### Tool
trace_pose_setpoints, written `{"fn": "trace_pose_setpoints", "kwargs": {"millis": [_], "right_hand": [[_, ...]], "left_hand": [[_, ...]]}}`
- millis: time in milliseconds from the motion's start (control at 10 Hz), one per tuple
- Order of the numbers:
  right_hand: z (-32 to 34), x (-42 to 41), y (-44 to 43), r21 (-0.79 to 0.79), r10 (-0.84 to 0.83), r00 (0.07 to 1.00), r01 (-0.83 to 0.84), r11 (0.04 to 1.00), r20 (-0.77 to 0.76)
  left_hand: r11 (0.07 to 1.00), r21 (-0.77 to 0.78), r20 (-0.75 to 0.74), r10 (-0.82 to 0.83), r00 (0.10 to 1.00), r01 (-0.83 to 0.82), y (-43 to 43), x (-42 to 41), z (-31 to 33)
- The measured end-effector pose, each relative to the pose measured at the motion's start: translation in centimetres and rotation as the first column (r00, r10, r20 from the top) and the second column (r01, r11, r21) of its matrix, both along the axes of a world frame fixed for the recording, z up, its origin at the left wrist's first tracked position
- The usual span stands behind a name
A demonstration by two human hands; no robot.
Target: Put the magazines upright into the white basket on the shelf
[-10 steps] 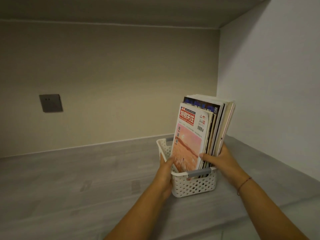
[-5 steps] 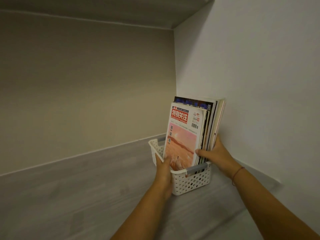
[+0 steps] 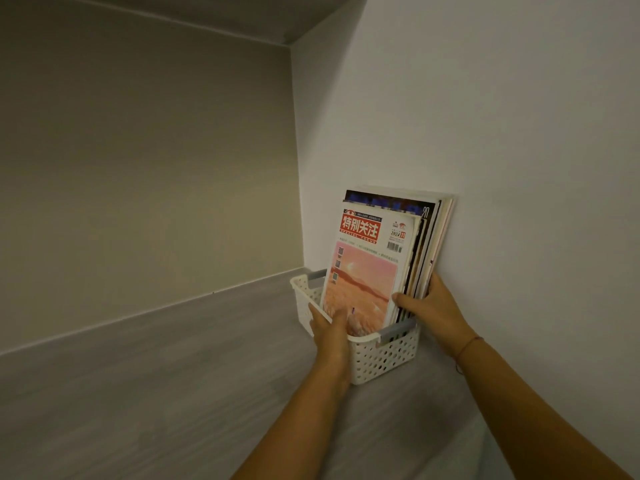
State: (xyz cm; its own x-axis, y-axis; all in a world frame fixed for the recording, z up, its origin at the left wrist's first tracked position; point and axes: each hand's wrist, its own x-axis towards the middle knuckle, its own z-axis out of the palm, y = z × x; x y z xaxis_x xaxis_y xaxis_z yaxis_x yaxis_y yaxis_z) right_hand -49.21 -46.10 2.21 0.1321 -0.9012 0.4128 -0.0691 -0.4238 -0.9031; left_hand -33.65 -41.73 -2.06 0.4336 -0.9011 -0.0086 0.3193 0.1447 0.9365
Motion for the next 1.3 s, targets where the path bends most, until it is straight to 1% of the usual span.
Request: {"fn": "trace_pose_setpoints", "kwargs": {"millis": [200, 300, 500, 700, 800, 900, 1000, 1100, 1200, 1300], "right_hand": [[-0.9, -1.1, -1.4, 0.016, -0.107, 0.994, 0.106, 0.994, 0.026], [-1.2, -1.4, -1.7, 0.009, -0.129, 0.991, 0.129, 0.992, 0.041], [-1.8, -1.1, -1.6, 0.027, -0.116, 0.991, 0.115, 0.993, 0.065], [-1.8, -1.0, -1.3, 0.075, -0.097, 0.994, 0.093, 0.993, 0.056], [-1.7, -0.8, -0.5, 0.075, -0.122, 0.991, 0.117, 0.990, 0.061], [-1.9, -0.7, 0.1, 0.078, -0.149, 0.988, 0.145, 0.986, 0.050], [-2.2, -0.9, 0.4, 0.077, -0.159, 0.986, 0.155, 0.985, 0.051], [-1.9, -0.9, 1.5, 0.094, -0.158, 0.987, 0.156, 0.983, 0.011], [-1.8, -0.1, 2.7, 0.084, -0.245, 0.970, 0.244, 0.966, -0.005], [-1.7, 0.7, 5.5, 0.015, -0.502, 0.861, 0.505, 0.863, -0.078]], "left_hand": [[1.000, 0.000, 0.023, 0.002, 1.000, -0.002, -2.1, -1.5, 0.1], [1.000, -0.002, 0.029, 0.013, 0.999, -0.013, -2.9, -2.0, 0.0], [0.999, 0.035, 0.033, 0.013, 0.999, -0.014, -3.1, -2.0, -0.3], [0.995, 0.086, 0.087, 0.037, 0.996, -0.045, -3.1, -2.6, 0.3], [0.993, 0.109, 0.101, 0.021, 0.995, -0.032, -2.7, -2.6, 0.7], [0.995, 0.104, 0.095, -0.003, 0.995, -0.006, -2.3, -2.5, 0.9], [0.994, 0.103, 0.123, -0.048, 0.991, 0.036, -1.7, -2.4, 1.1], [0.988, 0.091, 0.119, -0.139, 0.983, 0.128, -0.6, -1.9, 1.3], [0.969, 0.072, 0.078, -0.243, 0.967, 0.237, 1.5, -0.9, 1.3], [0.963, 0.152, 0.194, -0.249, 0.949, 0.222, 5.1, -0.1, 0.8]]}}
